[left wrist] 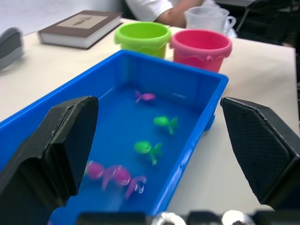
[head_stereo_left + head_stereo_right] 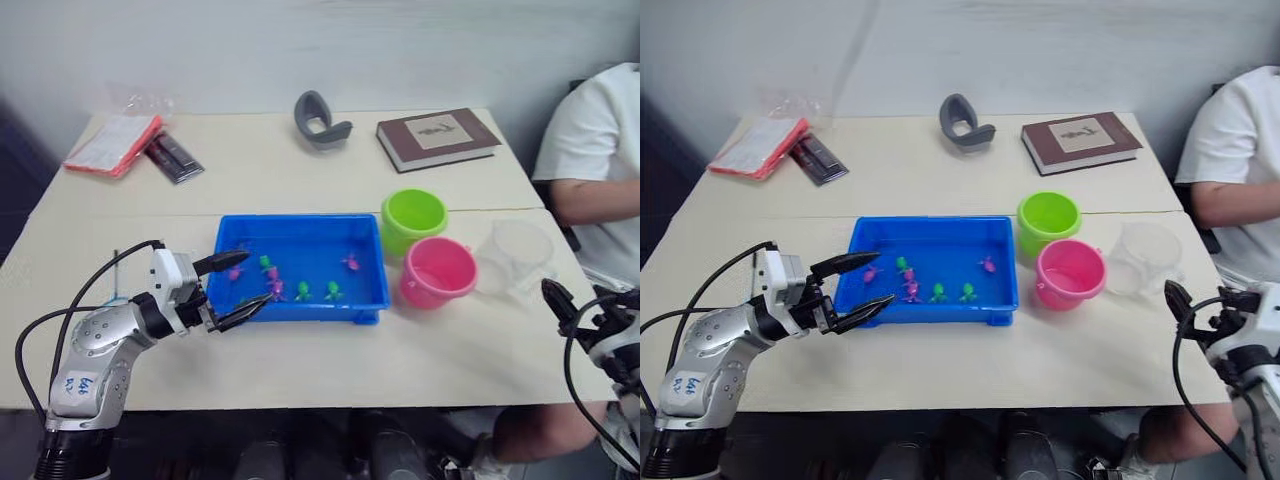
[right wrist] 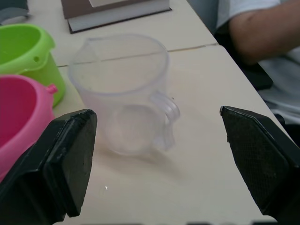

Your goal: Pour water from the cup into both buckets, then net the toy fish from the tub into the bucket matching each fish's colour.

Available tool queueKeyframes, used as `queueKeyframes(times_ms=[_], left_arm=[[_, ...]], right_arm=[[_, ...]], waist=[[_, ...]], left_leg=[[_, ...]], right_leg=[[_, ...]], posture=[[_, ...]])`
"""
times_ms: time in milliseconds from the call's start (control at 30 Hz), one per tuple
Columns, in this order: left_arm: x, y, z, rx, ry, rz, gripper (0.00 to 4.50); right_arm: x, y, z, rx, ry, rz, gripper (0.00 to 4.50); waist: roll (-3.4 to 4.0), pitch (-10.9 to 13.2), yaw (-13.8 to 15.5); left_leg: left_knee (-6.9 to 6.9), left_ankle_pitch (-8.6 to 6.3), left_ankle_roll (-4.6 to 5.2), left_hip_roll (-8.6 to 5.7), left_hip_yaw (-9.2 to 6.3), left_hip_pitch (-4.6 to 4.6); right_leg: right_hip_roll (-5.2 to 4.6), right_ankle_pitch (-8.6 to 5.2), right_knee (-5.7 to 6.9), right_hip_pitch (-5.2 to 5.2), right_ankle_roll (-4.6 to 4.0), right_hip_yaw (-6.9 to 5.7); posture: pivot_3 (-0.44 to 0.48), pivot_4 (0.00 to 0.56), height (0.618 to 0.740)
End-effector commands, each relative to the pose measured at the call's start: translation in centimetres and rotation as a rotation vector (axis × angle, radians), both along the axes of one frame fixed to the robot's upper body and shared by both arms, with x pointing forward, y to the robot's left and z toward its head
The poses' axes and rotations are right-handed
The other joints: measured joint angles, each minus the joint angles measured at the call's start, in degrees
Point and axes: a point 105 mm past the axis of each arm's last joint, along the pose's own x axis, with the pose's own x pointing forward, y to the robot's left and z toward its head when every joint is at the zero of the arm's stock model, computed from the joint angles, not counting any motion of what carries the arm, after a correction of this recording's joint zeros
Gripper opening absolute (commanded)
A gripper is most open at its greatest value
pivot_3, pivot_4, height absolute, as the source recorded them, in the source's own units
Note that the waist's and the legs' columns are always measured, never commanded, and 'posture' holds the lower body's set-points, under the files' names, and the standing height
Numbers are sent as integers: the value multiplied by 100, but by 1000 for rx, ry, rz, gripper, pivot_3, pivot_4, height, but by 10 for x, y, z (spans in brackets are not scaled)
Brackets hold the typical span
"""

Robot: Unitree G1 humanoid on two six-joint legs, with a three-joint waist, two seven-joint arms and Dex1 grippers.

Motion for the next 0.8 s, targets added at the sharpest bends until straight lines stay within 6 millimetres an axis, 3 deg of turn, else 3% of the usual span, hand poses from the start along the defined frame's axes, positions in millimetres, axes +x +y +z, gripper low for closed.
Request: queueKeyframes(times_ms=[33,100,200,267,333,400,533,633,700,800], left_arm=[[-4,29,6,13,-18,97,4500],[-10,56,5,35,-8,201,4500],[-18,82,-7,83,25,314,4500],[-29,136,-24,118,61,564,4500],[-57,185,-38,132,91,786,4500],[-76,207,-43,122,103,898,4500],[-111,231,-54,87,153,1067,4500],[-142,234,-70,12,264,1186,4500],[-144,239,-70,-54,300,1259,4500],[-130,236,-61,-91,338,1268,4500]], right_arm=[[-4,17,54,-103,-163,122,4481],[0,47,82,-174,-206,305,4481],[3,74,91,-277,-201,485,4481],[-2,103,90,-275,-230,660,4481],[-9,124,88,-360,-278,822,4481],[-10,130,85,-432,-304,891,4481],[-11,130,78,-453,-354,991,4481],[-22,140,54,-511,-343,1117,4481],[-24,142,50,-512,-337,1153,4481],[-19,142,50,-484,-345,1138,4481]], waist=[[23,27,75],[55,51,165],[32,58,231],[-6,47,286],[-14,53,304],[-17,56,305],[-43,69,363],[-49,68,386],[-48,71,382],[-61,80,411]], left_leg=[[3,31,-3,-37,-75,24],[27,34,-21,-30,-24,9],[26,8,18,-18,14,15],[26,-6,-3,18,16,14],[25,-20,-16,34,16,13],[25,-25,-24,45,49,10],[39,-42,4,31,72,7],[75,-98,64,24,79,2],[115,-138,75,34,83,1],[129,-139,76,34,89,0]], right_leg=[[-26,-11,-17,33,19,-58],[8,-10,-9,-8,26,12],[10,-7,-6,-33,27,59],[28,-2,-31,-31,16,55],[46,-12,-34,-37,-1,52],[53,-13,-32,-51,-3,59],[33,1,-46,-41,24,62],[17,14,-85,-31,46,84],[19,11,-80,-27,50,97],[18,13,-74,-28,57,108]], posture=[[0,150,740],[0,150,740],[0,150,740],[0,150,740],[0,150,740],[0,150,740],[0,150,740],[0,150,740],[0,150,740],[0,150,740]])
